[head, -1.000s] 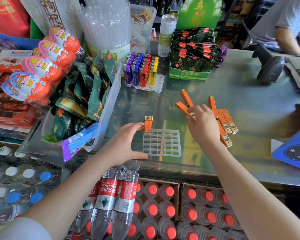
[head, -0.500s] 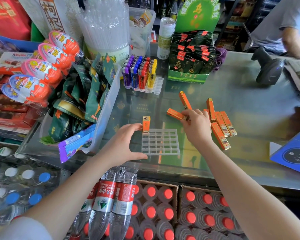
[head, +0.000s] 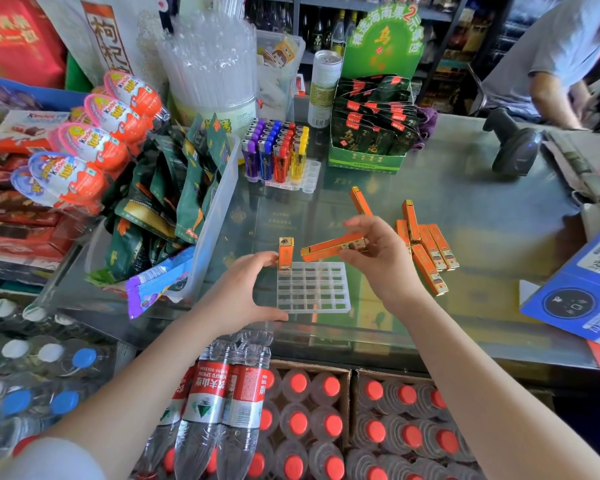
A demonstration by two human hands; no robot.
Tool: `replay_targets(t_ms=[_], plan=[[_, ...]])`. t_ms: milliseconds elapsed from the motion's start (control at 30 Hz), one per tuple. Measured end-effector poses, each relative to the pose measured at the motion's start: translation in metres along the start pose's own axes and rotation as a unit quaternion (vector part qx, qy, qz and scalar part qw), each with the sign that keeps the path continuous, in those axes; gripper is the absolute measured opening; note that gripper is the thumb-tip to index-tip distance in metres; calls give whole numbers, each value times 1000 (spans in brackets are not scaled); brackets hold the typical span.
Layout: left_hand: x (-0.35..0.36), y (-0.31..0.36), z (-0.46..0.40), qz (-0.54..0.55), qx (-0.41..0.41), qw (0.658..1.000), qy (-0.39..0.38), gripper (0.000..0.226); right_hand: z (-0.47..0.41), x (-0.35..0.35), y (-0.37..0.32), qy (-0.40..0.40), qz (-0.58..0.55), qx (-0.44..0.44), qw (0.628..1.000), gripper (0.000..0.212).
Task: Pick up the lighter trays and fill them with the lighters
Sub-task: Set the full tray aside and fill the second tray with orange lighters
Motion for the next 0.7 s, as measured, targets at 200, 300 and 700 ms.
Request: replay_targets(t_ms=[200,300,700], plan=[[2,1,1,21,7,1000,13,81,10,13,-10,-61,-132,15,989,21],[3,-1,2,32,0,999,14,82,13,29,-14,-94,-103,-9,990,22],[5,-2,2,34,8,999,11,82,4,30,-5,4,-27,10,1000,20]])
Point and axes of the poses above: each hand's wrist, its own z-axis away from the middle knuckle, its own x-axis out of the palm, y = z × x, the point moved 10 cm from there along -z, towards the middle knuckle, and after that the axes turned 14 degrees about x, right-handed, at the moved point
